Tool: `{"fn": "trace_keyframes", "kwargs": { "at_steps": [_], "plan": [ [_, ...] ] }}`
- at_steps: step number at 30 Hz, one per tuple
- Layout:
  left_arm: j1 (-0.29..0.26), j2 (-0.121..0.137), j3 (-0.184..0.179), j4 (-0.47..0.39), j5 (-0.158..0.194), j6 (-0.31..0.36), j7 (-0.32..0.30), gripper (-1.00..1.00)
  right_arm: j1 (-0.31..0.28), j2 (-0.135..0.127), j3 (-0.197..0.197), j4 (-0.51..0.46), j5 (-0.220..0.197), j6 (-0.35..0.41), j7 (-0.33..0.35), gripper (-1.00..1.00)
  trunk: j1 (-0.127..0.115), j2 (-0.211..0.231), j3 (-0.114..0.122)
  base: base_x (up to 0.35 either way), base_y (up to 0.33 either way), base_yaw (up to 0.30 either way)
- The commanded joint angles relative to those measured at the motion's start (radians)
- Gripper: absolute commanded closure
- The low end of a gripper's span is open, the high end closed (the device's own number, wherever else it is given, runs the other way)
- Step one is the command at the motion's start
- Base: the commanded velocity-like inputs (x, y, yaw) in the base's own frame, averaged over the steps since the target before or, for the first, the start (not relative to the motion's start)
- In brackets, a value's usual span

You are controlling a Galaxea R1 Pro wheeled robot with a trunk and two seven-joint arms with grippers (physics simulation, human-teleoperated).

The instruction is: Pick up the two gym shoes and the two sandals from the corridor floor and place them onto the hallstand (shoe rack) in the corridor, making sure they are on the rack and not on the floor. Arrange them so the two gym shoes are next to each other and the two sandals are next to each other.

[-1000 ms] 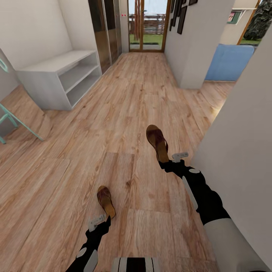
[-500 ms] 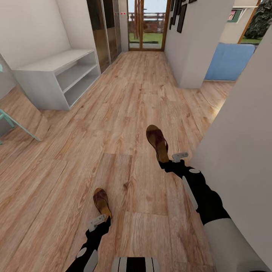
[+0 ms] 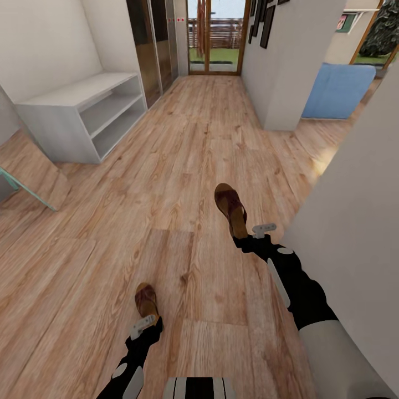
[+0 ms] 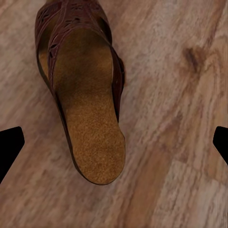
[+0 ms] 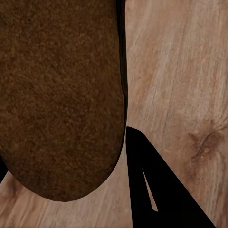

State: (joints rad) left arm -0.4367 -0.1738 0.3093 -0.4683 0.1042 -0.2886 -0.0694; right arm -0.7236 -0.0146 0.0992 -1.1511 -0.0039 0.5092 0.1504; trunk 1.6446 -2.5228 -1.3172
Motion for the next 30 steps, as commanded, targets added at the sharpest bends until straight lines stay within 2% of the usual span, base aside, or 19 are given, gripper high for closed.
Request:
{"fn": "trace_keyframes", "kwargs": {
  "at_steps": [1, 30],
  "plan": [
    [0.0, -0.001, 0.004, 0.0, 0.01, -0.001, -0.007, -1.0, 0.0, -0.001, 0.001, -0.001, -0.004, 0.006, -0.002, 1.0, 0.0, 0.0, -0.001, 0.038, 0.0, 0.0],
    [0.0, -0.001, 0.004, 0.0, 0.011, -0.001, -0.007, -1.0, 0.0, -0.002, -0.001, -0.001, -0.004, 0.006, 0.001, 1.0, 0.0, 0.0, -0.001, 0.004, 0.0, 0.0]
  ]
}}
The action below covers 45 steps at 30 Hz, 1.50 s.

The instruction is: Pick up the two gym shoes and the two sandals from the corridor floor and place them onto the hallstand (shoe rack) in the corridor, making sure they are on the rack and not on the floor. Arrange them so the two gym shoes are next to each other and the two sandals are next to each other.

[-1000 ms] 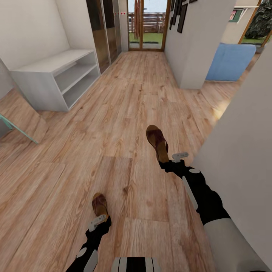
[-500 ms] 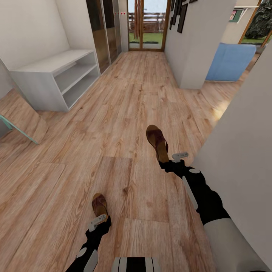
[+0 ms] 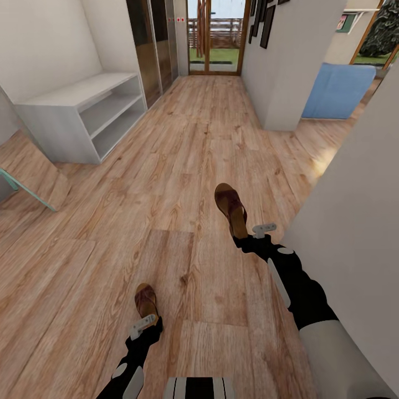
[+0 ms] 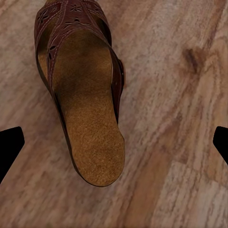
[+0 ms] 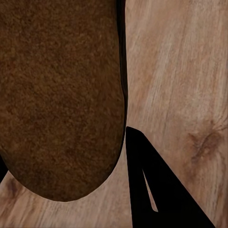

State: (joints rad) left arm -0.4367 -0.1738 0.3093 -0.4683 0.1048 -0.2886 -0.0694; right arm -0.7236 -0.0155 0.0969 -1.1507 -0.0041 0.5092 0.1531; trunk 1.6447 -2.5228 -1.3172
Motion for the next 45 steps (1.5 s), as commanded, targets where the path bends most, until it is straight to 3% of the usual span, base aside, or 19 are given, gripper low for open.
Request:
{"fn": "trace_keyframes", "kwargs": {
  "at_steps": [1, 18, 30, 39, 45],
  "plan": [
    [0.0, -0.001, 0.004, 0.0, 0.01, -0.001, -0.007, -1.0, 0.0, -0.001, 0.001, -0.001, -0.004, 0.006, -0.002, 1.0, 0.0, 0.0, -0.001, 0.019, 0.0, 0.0],
    [0.0, -0.001, 0.004, 0.0, 0.01, -0.001, -0.007, -1.0, 0.0, 0.0, 0.003, -0.003, -0.004, 0.006, -0.003, 1.0, 0.0, 0.0, -0.001, 0.09, -0.017, 0.0],
    [0.0, -0.001, 0.005, 0.0, 0.01, -0.001, -0.007, -1.0, 0.0, 0.0, 0.003, -0.003, -0.004, 0.006, -0.003, 1.0, 0.005, -0.003, -0.061, 0.0, 0.0, 0.0],
    [0.0, -0.001, 0.005, 0.0, 0.01, -0.001, -0.007, -1.0, 0.0, 0.0, 0.003, -0.008, -0.004, 0.006, -0.003, 1.0, 0.005, -0.003, -0.064, 0.0, 0.0, 0.0],
    [0.0, -0.001, 0.005, 0.0, 0.01, -0.001, -0.007, -1.0, 0.0, 0.0, 0.003, -0.009, -0.004, 0.006, -0.003, 1.0, 0.008, -0.004, -0.089, 0.0, 0.0, 0.028]
  ]
}}
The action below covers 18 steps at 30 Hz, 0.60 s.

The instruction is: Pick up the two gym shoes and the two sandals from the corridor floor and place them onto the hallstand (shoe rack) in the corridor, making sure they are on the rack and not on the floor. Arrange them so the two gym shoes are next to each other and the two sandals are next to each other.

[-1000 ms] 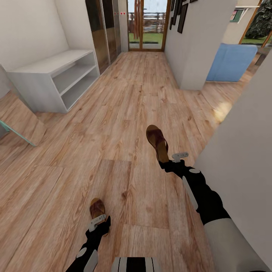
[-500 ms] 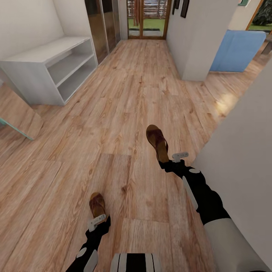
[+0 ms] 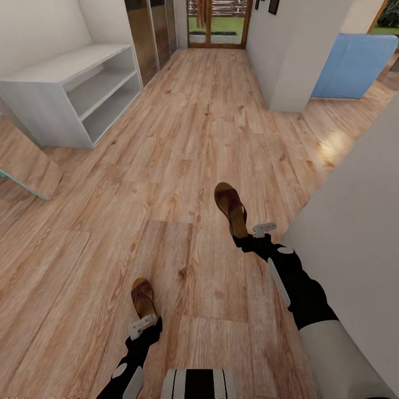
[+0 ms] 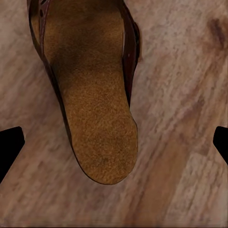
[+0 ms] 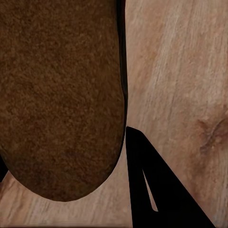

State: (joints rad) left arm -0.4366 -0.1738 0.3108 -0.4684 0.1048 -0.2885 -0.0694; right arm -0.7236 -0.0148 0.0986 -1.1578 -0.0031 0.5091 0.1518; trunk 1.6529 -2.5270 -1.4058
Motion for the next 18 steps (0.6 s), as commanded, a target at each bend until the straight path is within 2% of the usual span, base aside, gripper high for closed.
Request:
{"fn": "trace_keyframes", "kwargs": {
  "at_steps": [1, 12, 18],
  "plan": [
    [-0.001, -0.001, 0.004, 0.001, 0.01, -0.001, -0.007, -1.0, 0.0, -0.001, 0.001, -0.002, -0.005, 0.006, -0.001, 1.0, 0.0, -0.001, -0.006, 0.0, 0.0, 0.091],
    [-0.001, -0.001, 0.004, 0.001, 0.01, -0.001, -0.007, -1.0, 0.0, -0.001, 0.001, -0.011, -0.005, 0.007, -0.001, 1.0, 0.005, -0.003, -0.062, 0.0, 0.0, 0.099],
    [-0.001, -0.001, 0.004, 0.001, 0.01, -0.001, -0.007, -1.0, 0.0, -0.001, 0.001, -0.02, -0.005, 0.006, -0.001, 1.0, 0.005, -0.003, -0.062, 0.0, 0.0, 0.002]
  ]
}}
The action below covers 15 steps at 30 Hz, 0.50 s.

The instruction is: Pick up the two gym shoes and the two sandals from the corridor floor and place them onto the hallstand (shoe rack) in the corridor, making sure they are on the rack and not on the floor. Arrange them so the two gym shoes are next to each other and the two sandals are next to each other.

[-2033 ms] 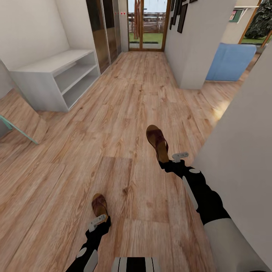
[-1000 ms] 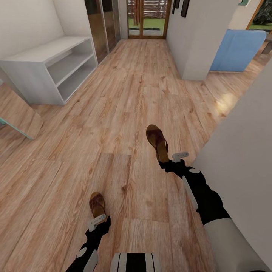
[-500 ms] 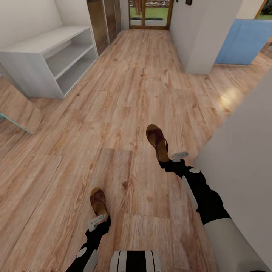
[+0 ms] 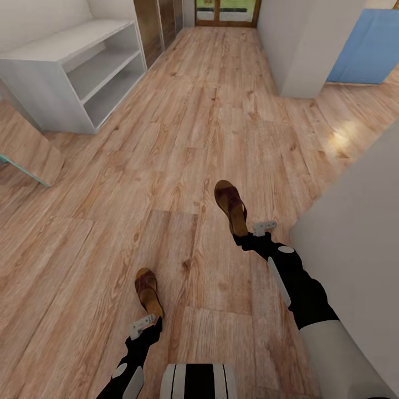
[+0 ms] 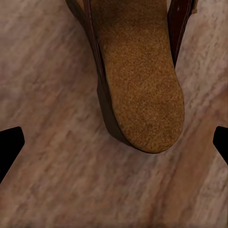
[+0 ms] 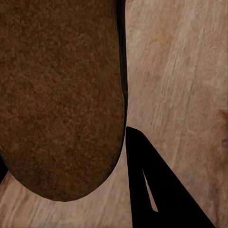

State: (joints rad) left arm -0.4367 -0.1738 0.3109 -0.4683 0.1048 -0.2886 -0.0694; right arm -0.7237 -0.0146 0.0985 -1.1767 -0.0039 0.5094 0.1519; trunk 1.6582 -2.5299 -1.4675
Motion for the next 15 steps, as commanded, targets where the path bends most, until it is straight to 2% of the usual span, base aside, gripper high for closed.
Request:
{"fn": "trace_keyframes", "kwargs": {
  "at_steps": [1, 8, 15],
  "plan": [
    [0.0, -0.001, 0.004, 0.0, 0.01, -0.001, -0.007, -1.0, 0.0, -0.001, 0.001, -0.001, -0.004, 0.006, -0.002, 1.0, 0.0, 0.0, -0.001, 0.0, 0.0, 0.0],
    [0.0, -0.001, 0.004, 0.0, 0.01, -0.001, -0.007, -1.0, 0.0, -0.001, 0.001, -0.001, -0.004, 0.007, -0.002, 1.0, 0.003, -0.002, -0.028, 0.0, 0.0, 0.0],
    [0.0, -0.001, 0.003, 0.0, 0.009, -0.001, -0.007, -1.0, 0.0, -0.001, 0.001, -0.001, -0.004, 0.007, -0.002, 1.0, 0.003, -0.002, -0.038, 0.0, 0.0, 0.0]
  ]
}}
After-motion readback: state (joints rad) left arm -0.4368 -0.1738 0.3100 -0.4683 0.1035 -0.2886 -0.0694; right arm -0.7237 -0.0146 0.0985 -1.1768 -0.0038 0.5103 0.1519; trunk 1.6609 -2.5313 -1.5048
